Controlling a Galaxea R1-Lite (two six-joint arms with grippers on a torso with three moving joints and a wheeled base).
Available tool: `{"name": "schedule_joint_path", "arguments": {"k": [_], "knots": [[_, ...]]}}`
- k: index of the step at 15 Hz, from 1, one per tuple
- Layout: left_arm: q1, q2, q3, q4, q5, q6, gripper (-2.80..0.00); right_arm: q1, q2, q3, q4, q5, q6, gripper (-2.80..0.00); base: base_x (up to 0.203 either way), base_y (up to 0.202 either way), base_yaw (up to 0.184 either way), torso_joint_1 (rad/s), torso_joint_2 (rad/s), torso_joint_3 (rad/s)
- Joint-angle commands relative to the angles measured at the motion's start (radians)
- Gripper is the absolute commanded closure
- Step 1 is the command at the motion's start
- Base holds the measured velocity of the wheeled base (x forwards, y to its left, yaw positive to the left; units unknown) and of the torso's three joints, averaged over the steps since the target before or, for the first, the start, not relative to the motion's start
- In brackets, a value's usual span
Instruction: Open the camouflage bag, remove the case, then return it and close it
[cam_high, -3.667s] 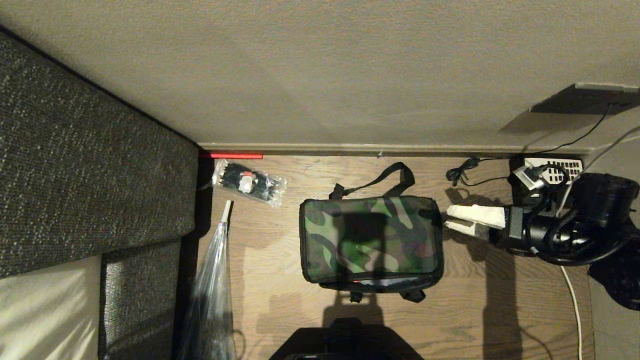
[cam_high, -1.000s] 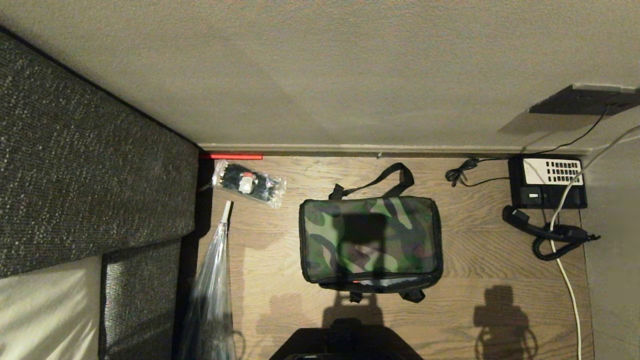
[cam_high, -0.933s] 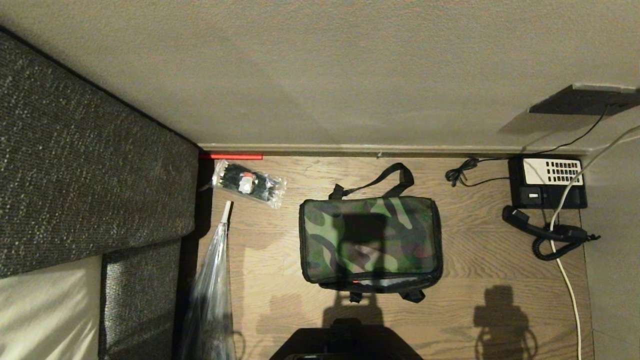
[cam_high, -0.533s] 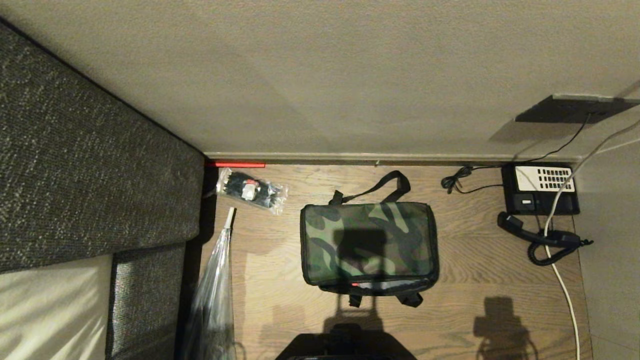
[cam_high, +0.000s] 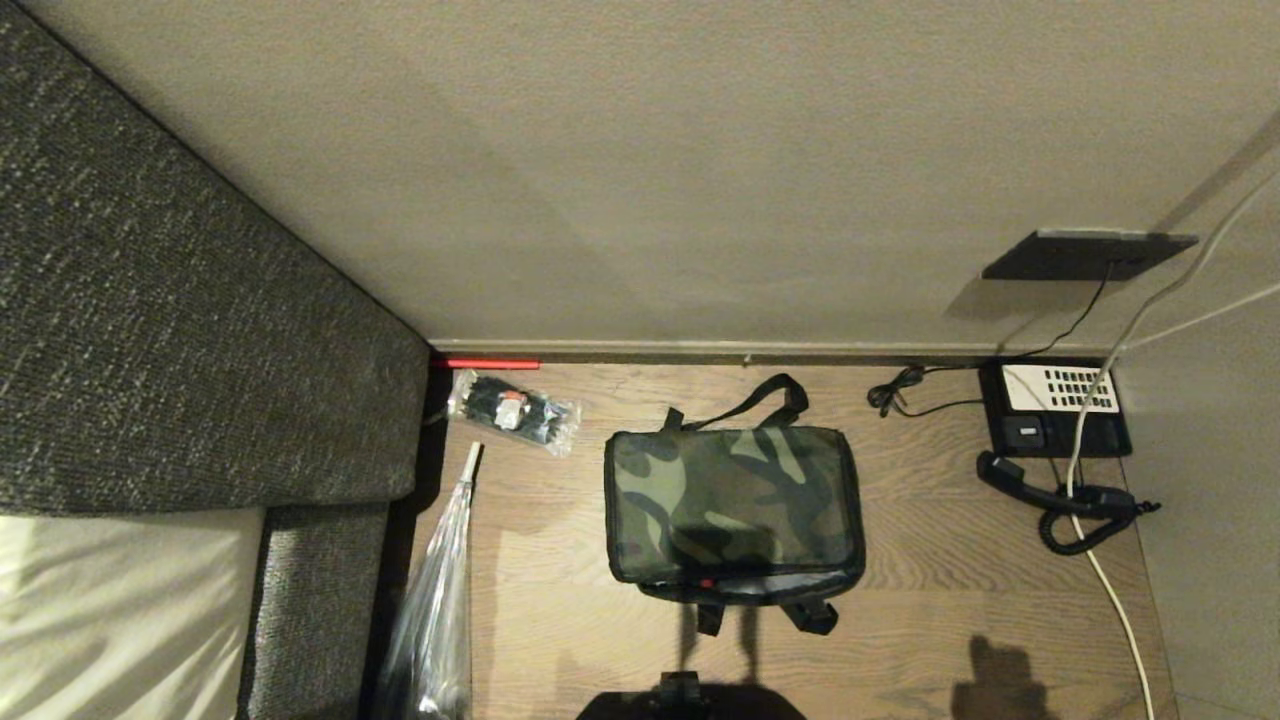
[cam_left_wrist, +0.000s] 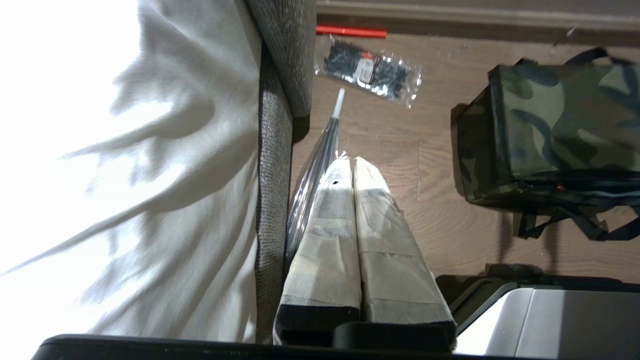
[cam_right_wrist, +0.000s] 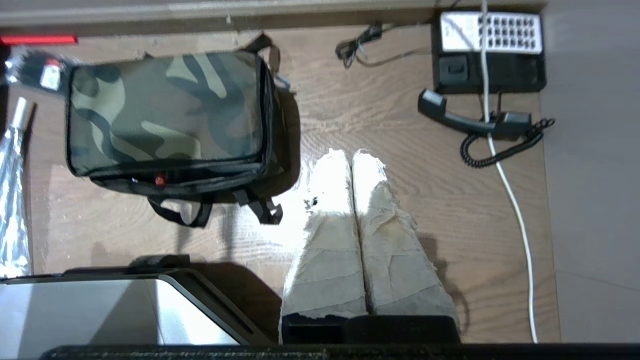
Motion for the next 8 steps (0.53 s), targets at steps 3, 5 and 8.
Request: {"name": "schedule_joint_path", "arguments": {"k": [3, 5, 8], "knots": [[0.000, 0.000, 0.000, 0.000, -0.001, 0.000, 0.00, 0.000, -0.001, 0.002, -0.002, 0.000, 0.002, 0.00, 0.000, 0.000, 0.000, 0.002, 0.00, 0.204], [0.000, 0.000, 0.000, 0.000, 0.000, 0.000, 0.00, 0.000, -0.001, 0.002, -0.002, 0.001, 0.000, 0.00, 0.000, 0.000, 0.000, 0.000, 0.01, 0.210], [0.000, 0.000, 0.000, 0.000, 0.000, 0.000, 0.00, 0.000, -0.001, 0.002, -0.001, 0.000, 0.002, 0.00, 0.000, 0.000, 0.000, 0.002, 0.00, 0.200]]}}
